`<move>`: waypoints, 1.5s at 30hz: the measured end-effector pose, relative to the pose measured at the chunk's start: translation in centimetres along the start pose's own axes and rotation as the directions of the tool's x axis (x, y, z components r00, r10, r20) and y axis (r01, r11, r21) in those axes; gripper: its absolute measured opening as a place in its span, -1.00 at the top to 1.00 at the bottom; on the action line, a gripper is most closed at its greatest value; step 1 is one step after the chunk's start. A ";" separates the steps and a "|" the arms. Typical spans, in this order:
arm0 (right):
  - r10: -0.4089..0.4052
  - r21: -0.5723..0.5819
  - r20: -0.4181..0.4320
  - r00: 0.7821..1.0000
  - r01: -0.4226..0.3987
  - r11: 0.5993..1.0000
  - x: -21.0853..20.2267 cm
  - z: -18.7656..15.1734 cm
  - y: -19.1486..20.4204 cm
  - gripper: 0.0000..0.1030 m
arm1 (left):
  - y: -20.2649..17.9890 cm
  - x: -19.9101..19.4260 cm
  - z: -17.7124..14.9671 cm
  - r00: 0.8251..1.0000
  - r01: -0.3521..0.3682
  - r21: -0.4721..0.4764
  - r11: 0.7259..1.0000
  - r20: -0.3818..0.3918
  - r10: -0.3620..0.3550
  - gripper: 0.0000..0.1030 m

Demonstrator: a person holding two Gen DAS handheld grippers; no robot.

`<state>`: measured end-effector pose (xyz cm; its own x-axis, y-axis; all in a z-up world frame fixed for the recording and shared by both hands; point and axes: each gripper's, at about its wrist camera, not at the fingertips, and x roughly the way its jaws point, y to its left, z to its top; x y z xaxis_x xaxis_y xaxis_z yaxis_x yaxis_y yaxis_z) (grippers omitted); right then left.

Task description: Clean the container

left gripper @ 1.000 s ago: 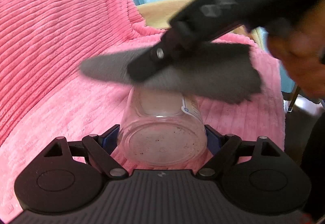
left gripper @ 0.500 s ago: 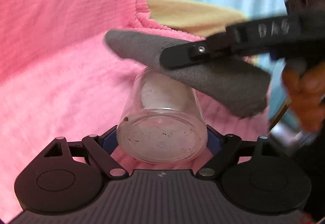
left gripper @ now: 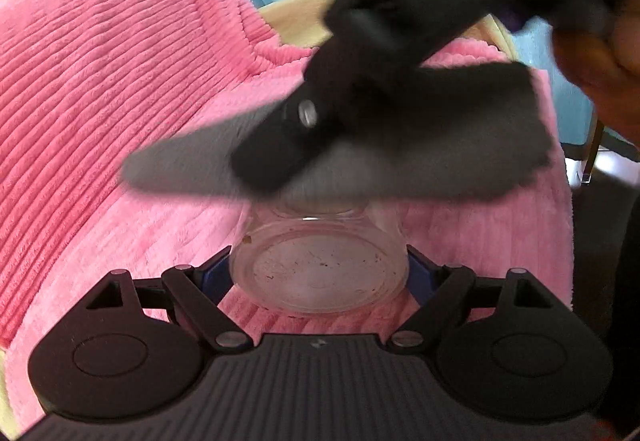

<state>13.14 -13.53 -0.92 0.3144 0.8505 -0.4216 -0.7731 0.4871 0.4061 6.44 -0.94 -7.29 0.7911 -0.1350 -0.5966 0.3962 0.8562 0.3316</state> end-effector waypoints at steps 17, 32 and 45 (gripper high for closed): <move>-0.140 0.163 0.083 0.987 0.126 0.979 -1.1 -0.3 -3.0 0.86 | 4.1 0.2 -0.7 0.981 0.191 -0.354 0.915 0.037 -0.190 -0.66; -0.011 0.020 0.003 1.000 0.011 1.000 -0.2 -0.5 0.2 0.86 | 0.1 0.2 0.3 0.998 0.057 -0.115 0.992 -0.001 -0.058 -0.65; -0.003 0.004 -0.009 1.000 0.003 1.000 -0.2 -0.4 0.2 0.86 | -0.3 0.2 0.5 0.999 0.045 -0.086 0.995 0.005 -0.045 -0.65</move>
<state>12.68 -13.62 -1.08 0.3117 0.8471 -0.4305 -0.7700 0.4907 0.4079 6.71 -1.49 -7.12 0.7747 -0.1754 -0.6076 0.3901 0.8887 0.2407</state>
